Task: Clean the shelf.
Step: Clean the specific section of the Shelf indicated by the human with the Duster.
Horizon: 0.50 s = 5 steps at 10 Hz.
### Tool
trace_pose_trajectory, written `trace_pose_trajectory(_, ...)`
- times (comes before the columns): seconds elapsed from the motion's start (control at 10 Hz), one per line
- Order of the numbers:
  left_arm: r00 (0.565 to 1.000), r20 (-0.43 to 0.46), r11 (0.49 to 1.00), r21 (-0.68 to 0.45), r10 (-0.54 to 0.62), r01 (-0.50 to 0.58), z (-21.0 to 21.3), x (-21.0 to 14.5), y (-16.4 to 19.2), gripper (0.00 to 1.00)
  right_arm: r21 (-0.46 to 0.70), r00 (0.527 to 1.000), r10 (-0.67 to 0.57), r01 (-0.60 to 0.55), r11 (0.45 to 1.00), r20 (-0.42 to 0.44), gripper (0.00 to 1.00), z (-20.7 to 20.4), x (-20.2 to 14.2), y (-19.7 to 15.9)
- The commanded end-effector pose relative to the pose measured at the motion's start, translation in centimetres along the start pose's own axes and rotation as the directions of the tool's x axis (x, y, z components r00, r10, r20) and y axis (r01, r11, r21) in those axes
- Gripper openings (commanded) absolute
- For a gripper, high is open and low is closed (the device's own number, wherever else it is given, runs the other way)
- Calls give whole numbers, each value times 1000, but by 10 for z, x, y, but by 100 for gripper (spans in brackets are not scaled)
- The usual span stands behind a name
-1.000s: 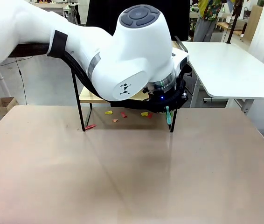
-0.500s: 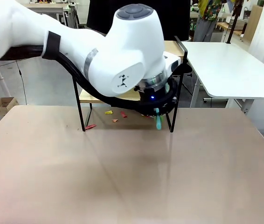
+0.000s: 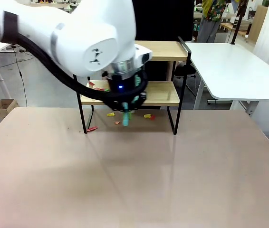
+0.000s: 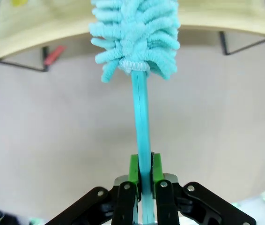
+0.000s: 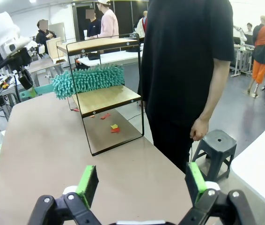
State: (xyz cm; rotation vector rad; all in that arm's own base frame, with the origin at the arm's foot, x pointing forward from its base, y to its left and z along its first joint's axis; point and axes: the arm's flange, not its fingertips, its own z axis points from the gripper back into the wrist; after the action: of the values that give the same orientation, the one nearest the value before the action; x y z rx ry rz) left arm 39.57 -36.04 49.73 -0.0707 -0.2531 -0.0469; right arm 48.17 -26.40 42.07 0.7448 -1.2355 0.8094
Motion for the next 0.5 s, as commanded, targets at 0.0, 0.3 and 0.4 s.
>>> trace_pose_trajectory(0.0,1000,-4,995,102,20,-19,0,-13,47,13,-1,1000,5,-5,1000,2,100,0,3,1)
trace_pose_trajectory(0.3,998,18,961,270,61,-64,10,-27,101,13,-1,1000,5,-5,1000,2,100,0,3,1)
trace_pose_trajectory(0.4,997,31,941,329,77,-83,16,-33,115,13,-1,1000,5,-5,1000,2,100,0,3,1)
